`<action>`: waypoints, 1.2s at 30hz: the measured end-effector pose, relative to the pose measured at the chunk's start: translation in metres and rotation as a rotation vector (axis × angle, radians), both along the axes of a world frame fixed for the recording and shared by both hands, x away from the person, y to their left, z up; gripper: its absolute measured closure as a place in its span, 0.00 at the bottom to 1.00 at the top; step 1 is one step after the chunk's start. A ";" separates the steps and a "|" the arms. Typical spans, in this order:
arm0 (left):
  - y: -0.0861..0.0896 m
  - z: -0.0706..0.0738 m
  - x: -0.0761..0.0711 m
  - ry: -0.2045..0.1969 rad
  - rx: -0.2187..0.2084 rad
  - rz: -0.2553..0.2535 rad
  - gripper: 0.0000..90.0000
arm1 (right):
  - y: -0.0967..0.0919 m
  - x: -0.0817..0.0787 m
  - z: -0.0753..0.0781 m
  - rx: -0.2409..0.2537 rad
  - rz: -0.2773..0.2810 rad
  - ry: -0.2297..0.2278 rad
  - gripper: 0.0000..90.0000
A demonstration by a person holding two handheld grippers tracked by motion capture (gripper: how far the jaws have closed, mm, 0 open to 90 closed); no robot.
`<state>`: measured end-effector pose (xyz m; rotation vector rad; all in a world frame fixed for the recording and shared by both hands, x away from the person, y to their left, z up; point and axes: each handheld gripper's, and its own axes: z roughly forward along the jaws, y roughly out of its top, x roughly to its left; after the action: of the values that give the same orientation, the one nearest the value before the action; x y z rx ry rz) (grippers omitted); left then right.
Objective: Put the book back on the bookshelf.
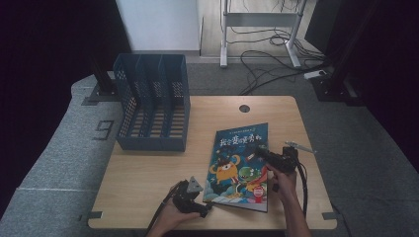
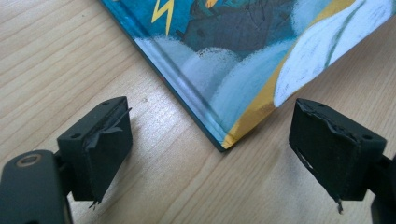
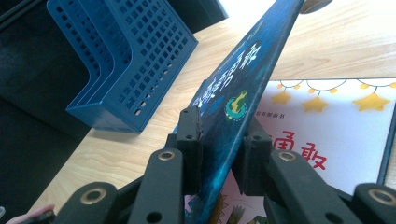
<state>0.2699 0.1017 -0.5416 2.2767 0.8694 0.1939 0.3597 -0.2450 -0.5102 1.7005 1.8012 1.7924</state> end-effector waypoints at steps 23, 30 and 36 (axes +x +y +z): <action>0.000 -0.002 0.005 -0.006 -0.013 0.034 0.10 | 0.015 -0.023 0.036 -0.079 0.017 -0.235 0.82; -0.001 -0.002 0.007 -0.004 -0.010 0.039 0.10 | 0.017 -0.027 0.040 -0.079 0.024 -0.280 0.82; -0.002 -0.002 0.007 -0.004 -0.008 0.042 0.09 | 0.019 -0.031 0.045 -0.084 0.038 -0.319 0.82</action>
<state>0.2772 0.0996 -0.5434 2.2516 0.9144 0.2132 0.3284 -0.2257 -0.4655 1.2727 1.7518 1.8480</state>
